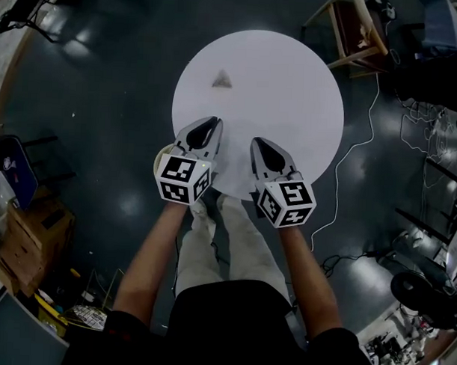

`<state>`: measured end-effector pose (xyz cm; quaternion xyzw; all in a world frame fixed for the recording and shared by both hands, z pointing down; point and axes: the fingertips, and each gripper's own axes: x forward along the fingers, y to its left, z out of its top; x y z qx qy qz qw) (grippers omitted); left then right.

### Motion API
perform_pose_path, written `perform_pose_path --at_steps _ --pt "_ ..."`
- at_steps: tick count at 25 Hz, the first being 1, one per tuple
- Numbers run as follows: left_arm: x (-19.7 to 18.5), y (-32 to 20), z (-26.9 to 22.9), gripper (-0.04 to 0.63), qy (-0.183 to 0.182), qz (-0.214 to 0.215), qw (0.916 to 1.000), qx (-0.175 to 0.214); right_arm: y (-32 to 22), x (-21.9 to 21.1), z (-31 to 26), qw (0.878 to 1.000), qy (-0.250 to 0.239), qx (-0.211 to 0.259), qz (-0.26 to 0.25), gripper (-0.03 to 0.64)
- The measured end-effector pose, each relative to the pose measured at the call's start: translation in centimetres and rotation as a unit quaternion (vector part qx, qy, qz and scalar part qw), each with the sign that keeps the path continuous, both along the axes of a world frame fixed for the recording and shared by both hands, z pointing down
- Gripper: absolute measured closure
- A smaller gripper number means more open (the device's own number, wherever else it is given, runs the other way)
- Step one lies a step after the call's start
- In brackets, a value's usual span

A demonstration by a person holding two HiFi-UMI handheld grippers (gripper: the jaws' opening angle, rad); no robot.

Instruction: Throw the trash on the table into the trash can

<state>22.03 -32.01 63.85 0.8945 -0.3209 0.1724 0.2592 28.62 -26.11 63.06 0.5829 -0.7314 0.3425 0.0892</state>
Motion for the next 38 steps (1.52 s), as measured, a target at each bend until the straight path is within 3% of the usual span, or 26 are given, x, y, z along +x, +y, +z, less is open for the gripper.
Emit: perform_pose_path --at_steps 3,21,29,38 --pt "0.7 -0.4 0.9 0.521 -0.005 0.002 1.0000 -0.003 -0.4 0.2 0.5 1.000 -0.003 0.001 0.002 0.598" --pt "3.1 -8.4 3.8 0.466 -0.038 -0.010 0.9990 0.024 -6.6 1.8 3.3 1.000 0.002 0.009 -0.002 0.598" --pt "3.8 -10.9 5.4 0.423 -0.078 -0.006 0.9964 0.032 -8.2 2.2 4.3 1.000 0.001 0.012 0.017 0.598" --pt "4.0 -11.9 6.8 0.434 -0.113 0.008 0.9929 0.036 -8.2 2.7 5.2 1.000 0.008 0.005 0.024 0.598"
